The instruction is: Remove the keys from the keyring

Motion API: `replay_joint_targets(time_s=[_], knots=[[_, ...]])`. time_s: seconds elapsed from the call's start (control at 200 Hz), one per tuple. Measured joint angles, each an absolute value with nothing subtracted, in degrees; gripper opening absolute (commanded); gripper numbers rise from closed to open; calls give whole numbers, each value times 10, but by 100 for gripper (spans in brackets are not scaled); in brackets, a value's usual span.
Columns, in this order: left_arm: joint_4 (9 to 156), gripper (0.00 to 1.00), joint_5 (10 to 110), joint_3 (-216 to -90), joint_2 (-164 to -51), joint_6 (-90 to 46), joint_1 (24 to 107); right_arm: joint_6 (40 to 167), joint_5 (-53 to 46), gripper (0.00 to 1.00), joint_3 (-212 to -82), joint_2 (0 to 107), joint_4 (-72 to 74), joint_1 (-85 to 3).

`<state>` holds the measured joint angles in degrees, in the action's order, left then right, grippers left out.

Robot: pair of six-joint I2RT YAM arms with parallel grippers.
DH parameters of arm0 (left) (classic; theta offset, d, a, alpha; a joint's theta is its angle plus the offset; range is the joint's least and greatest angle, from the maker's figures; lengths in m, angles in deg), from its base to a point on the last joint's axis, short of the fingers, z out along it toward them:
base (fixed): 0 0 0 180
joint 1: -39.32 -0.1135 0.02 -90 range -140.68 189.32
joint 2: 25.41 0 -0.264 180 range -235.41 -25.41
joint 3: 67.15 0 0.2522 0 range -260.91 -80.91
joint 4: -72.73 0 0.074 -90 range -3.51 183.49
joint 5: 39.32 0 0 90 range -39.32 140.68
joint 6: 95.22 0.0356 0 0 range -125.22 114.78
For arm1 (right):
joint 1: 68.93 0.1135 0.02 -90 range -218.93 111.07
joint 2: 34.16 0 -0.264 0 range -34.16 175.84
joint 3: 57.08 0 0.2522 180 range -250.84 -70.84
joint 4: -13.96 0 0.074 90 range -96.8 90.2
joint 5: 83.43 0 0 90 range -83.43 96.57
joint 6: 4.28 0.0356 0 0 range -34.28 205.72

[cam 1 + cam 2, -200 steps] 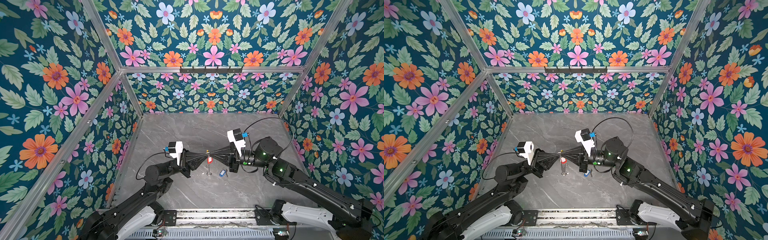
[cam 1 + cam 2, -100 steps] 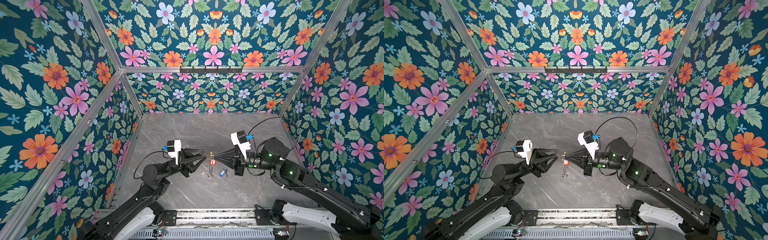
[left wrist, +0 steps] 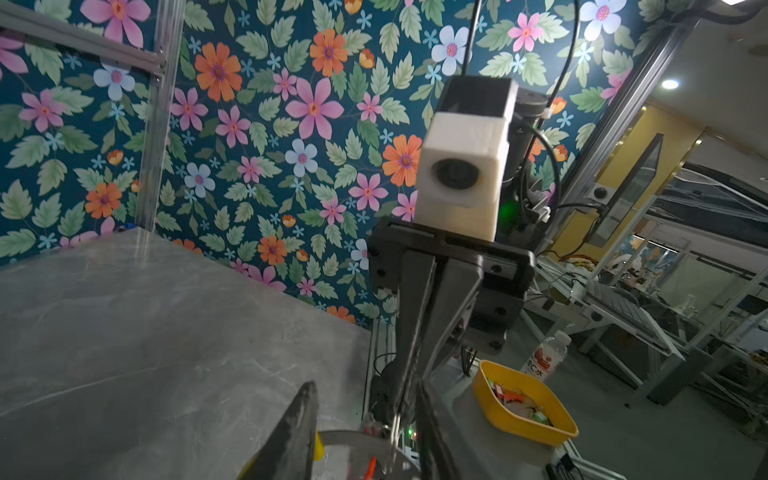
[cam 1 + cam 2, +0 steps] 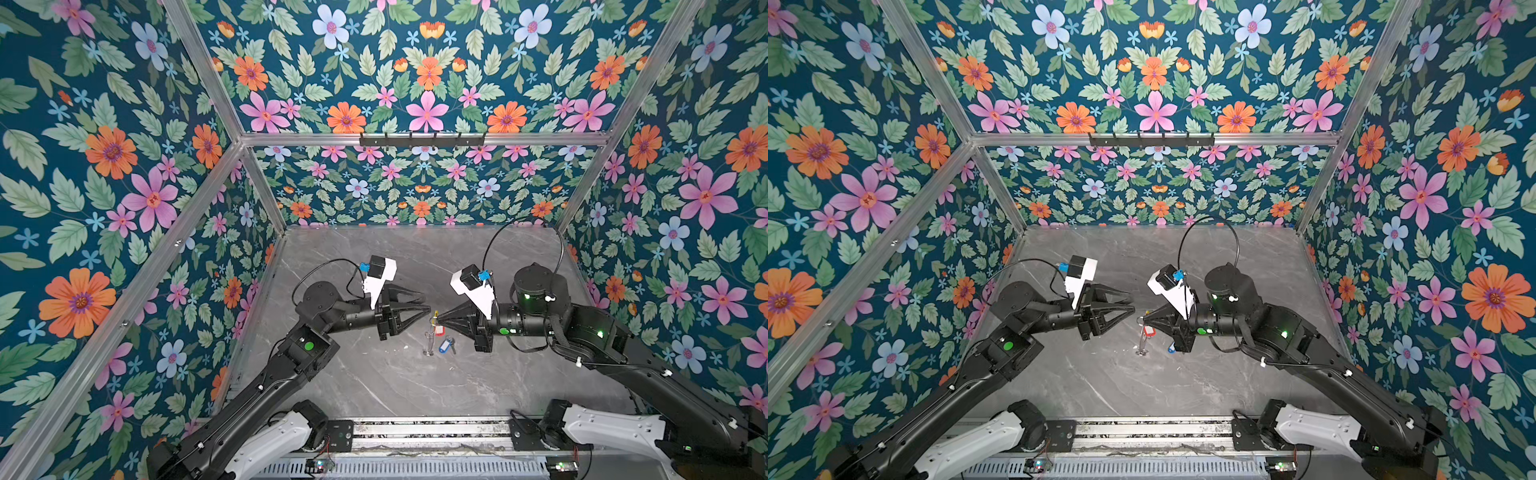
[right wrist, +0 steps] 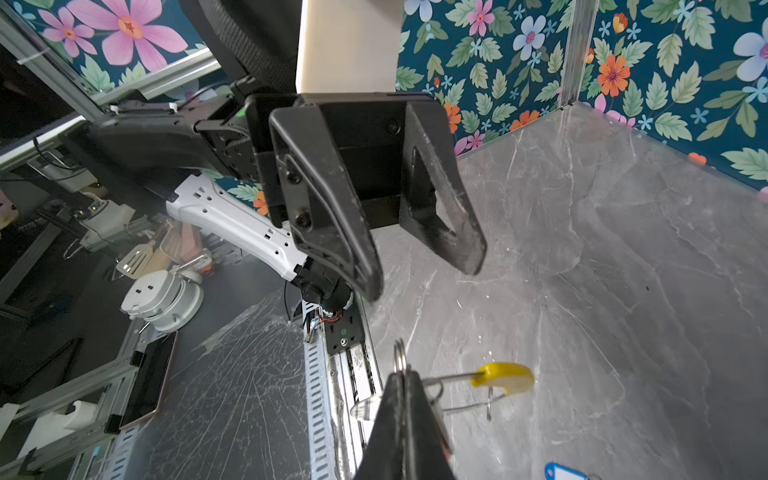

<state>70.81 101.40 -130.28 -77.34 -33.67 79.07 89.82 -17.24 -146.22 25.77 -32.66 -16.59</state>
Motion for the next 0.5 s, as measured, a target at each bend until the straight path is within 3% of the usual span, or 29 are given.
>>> replay_joint_targets(time_s=[0.5], knots=[[842,28,1084,-1360,-809,-291,791,879,-155,0,-1484,274,-361,-166]])
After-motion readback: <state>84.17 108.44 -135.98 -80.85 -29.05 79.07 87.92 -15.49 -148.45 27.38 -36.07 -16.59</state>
